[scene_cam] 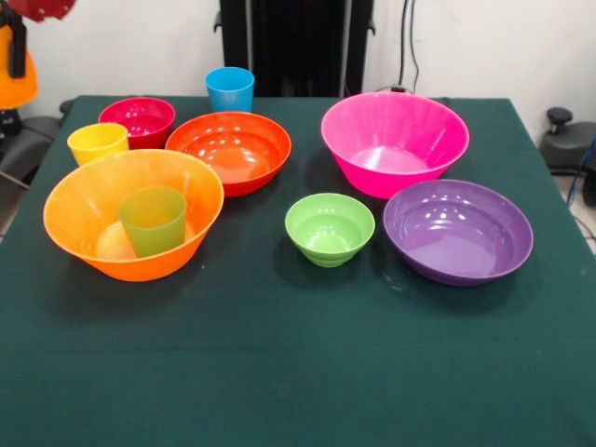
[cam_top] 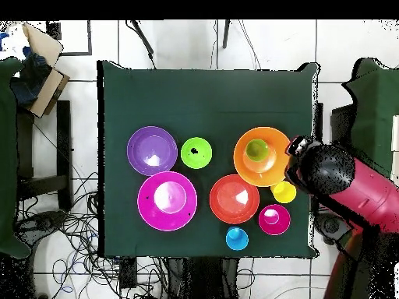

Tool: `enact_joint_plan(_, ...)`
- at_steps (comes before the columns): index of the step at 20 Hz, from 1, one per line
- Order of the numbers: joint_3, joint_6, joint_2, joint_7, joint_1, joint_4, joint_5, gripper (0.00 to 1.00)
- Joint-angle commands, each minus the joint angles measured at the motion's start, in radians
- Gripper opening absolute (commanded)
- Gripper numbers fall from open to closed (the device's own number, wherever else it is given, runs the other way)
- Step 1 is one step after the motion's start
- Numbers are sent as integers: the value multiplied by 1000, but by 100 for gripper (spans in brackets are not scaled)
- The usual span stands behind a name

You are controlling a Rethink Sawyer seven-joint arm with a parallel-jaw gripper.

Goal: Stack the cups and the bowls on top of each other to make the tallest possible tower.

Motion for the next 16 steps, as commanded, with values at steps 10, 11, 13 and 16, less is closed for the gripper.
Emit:
enact_joint_plan(10,188,40,-29,-29,-2,127,-29,0)
enact_joint_plan(11,197,57,-31,-37,-7,124,-26,0)
enact_joint_plan(13,208,69,-40,-44,-9,129,-24,0)
enact_joint_plan(16,230,21,-7,-11,-5,141,-20,0)
